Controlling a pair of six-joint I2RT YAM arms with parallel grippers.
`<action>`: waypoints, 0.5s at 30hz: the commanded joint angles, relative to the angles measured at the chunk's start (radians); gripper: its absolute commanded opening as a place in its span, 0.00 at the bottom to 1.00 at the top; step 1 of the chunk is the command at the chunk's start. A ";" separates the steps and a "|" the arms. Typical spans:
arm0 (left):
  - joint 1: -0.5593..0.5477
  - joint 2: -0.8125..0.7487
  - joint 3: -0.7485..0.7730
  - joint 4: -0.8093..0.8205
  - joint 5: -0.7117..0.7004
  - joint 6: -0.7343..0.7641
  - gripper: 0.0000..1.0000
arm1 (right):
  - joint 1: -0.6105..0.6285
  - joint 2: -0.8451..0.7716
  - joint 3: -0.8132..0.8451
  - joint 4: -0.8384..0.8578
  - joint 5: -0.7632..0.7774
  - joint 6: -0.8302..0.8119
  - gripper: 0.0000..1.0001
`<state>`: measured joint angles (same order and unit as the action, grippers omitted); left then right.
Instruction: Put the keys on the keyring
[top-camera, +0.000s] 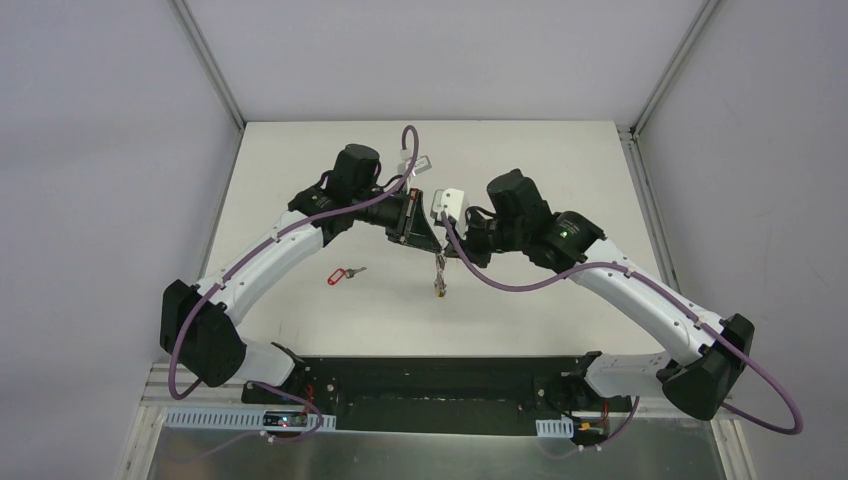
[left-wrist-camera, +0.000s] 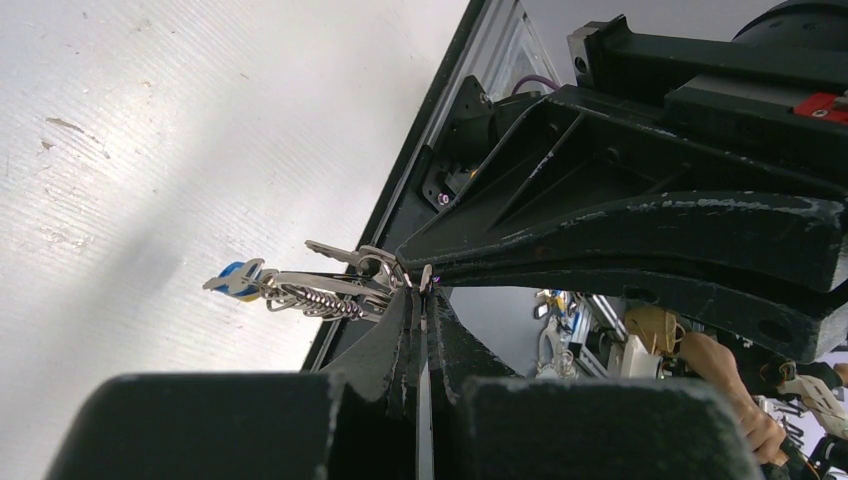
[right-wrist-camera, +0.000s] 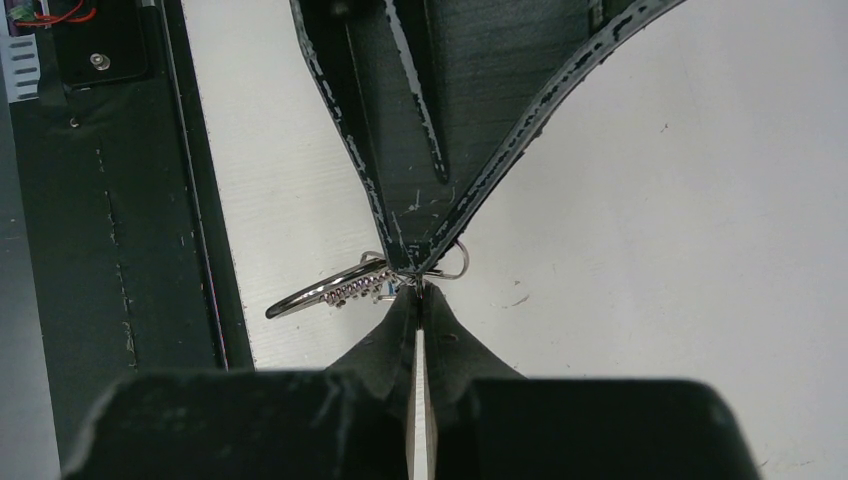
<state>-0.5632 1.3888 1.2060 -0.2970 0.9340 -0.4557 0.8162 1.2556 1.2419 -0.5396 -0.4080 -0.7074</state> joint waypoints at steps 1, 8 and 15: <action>-0.007 0.005 -0.008 -0.008 0.017 0.024 0.00 | 0.005 -0.036 0.056 0.040 0.001 0.013 0.00; -0.009 0.009 -0.008 -0.016 0.012 0.030 0.00 | 0.004 -0.032 0.064 0.037 -0.003 0.020 0.00; -0.010 0.012 -0.005 -0.020 0.006 0.035 0.00 | 0.003 -0.026 0.075 0.032 -0.013 0.023 0.00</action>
<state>-0.5632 1.3983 1.2034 -0.2996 0.9337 -0.4519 0.8162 1.2556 1.2484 -0.5522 -0.4061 -0.6956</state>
